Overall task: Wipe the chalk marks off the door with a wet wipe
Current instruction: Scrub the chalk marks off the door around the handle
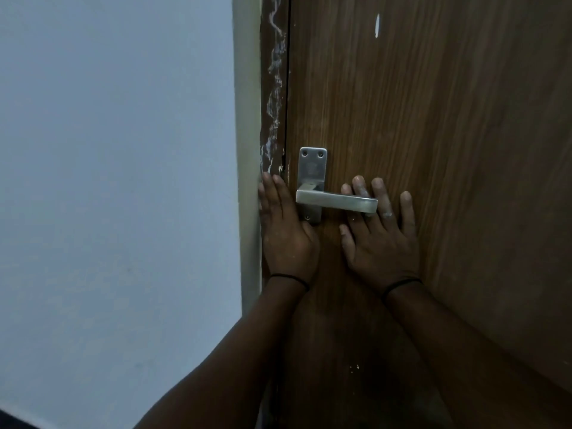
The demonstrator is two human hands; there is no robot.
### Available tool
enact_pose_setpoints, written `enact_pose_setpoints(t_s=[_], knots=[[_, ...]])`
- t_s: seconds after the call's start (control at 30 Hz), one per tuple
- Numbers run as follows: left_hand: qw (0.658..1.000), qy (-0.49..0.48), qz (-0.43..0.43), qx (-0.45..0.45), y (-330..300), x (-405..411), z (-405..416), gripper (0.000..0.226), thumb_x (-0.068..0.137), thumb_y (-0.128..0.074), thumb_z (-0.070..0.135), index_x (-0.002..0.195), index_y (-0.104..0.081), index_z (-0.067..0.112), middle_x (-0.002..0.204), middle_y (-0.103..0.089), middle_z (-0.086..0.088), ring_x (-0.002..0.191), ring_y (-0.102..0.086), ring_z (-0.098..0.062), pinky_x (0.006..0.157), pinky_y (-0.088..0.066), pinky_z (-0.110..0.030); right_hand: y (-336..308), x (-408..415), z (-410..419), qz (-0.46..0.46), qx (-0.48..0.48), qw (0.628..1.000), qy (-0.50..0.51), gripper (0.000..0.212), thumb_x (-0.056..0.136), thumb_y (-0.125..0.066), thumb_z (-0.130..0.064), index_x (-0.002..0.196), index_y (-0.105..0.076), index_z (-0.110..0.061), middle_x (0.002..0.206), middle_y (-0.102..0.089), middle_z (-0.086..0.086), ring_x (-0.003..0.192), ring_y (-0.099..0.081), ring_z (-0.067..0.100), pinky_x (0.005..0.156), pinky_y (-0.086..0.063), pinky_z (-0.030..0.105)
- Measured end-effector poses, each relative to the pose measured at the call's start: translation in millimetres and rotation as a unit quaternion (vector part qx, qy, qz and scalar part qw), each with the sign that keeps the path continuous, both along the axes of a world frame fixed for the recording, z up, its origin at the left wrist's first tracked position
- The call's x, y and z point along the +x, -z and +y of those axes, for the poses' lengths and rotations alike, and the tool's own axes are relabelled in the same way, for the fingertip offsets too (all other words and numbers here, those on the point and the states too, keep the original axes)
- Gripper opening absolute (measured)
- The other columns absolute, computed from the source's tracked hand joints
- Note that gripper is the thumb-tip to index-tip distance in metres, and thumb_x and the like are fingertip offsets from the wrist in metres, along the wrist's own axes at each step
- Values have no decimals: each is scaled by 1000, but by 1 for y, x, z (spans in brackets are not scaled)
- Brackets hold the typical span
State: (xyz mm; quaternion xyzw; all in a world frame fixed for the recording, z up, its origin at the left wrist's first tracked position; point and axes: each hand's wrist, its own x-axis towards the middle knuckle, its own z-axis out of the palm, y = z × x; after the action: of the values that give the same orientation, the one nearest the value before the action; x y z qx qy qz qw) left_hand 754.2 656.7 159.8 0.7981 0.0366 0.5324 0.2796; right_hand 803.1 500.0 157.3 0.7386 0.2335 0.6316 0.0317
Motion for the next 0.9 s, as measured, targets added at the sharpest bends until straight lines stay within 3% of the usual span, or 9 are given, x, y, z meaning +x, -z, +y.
enact_pose_setpoints(t_s=[0.1, 0.23, 0.4, 0.5, 0.57, 0.63, 0.7, 0.8, 0.9], knots=[[999, 2, 15, 29, 4, -6, 9, 68, 95, -28, 21, 156, 2, 12, 164, 9, -1, 151, 9, -16, 106, -46, -43, 0, 0, 1, 2, 3, 1000, -8, 62, 101, -34, -42, 156, -16, -19, 164, -13, 3, 152, -8, 24, 121, -8, 55], [995, -14, 43, 87, 22, -20, 20, 69, 95, -33, 17, 156, 0, 14, 165, 5, -1, 152, 2, -18, 96, -54, -40, 1, 1, 1, 8, 2, 1000, -16, 62, 101, -33, -42, 156, -16, -19, 164, -14, 3, 152, -9, 25, 120, -8, 55], [986, -60, -36, 149, 37, -26, 30, 54, 81, -69, -5, 133, -55, -3, 141, -51, -22, 131, -49, -38, 100, -46, -47, 1, 1, 0, 15, 3, 1000, -17, 62, 101, -32, -42, 156, -17, -18, 164, -16, 4, 151, -11, 25, 120, -10, 55], [983, -72, -88, 147, 30, -26, 30, 26, 87, -65, 3, 112, -70, -1, 119, -67, -23, 112, -64, -39, 94, -51, -46, 1, 1, -1, 20, -2, 1000, -18, 62, 101, -32, -42, 156, -17, -18, 164, -15, 4, 151, -10, 25, 120, -9, 55], [985, -69, -92, 130, 24, -29, 27, 25, 90, -55, 12, 102, -73, -1, 101, -70, -21, 94, -67, -37, 80, -59, -43, 1, 1, -1, 22, -1, 1000, -19, 62, 101, -33, -42, 156, -16, -18, 164, -14, 4, 152, -9, 25, 120, -9, 55], [988, -54, -85, 113, 22, -33, 24, 19, 88, -59, 6, 96, -74, -1, 91, -68, -18, 84, -64, -33, 72, -58, -39, 2, 1, -1, 25, -1, 1000, -18, 62, 101, -33, -42, 156, -16, -19, 164, -13, 3, 152, -9, 25, 120, -9, 55], [994, -37, -77, 70, 24, -40, 22, 12, 84, -66, -2, 92, -74, 1, 89, -68, -15, 83, -64, -28, 74, -54, -30, 1, 0, -1, 30, -2, 999, -15, 62, 101, -33, -43, 156, -16, -19, 165, -11, 2, 152, -8, 24, 120, -7, 55], [997, -6, -48, -55, 20, -56, 18, 12, 88, -64, 3, 86, -72, 13, 90, -67, -2, 81, -59, -9, 78, -38, -1, -1, -5, -1, 51, -5, 999, -12, 63, 101, -31, -43, 157, -14, -20, 165, -9, 1, 152, -7, 23, 121, -6, 53], [984, 36, -34, -174, 10, -72, 12, 14, 87, -68, 14, 84, -69, 27, 88, -67, 10, 80, -58, 3, 74, -39, 1, -3, -19, -5, 96, -14, 995, -15, 62, 100, -32, -40, 157, -14, -20, 165, -9, 1, 152, -6, 23, 121, -6, 51]])
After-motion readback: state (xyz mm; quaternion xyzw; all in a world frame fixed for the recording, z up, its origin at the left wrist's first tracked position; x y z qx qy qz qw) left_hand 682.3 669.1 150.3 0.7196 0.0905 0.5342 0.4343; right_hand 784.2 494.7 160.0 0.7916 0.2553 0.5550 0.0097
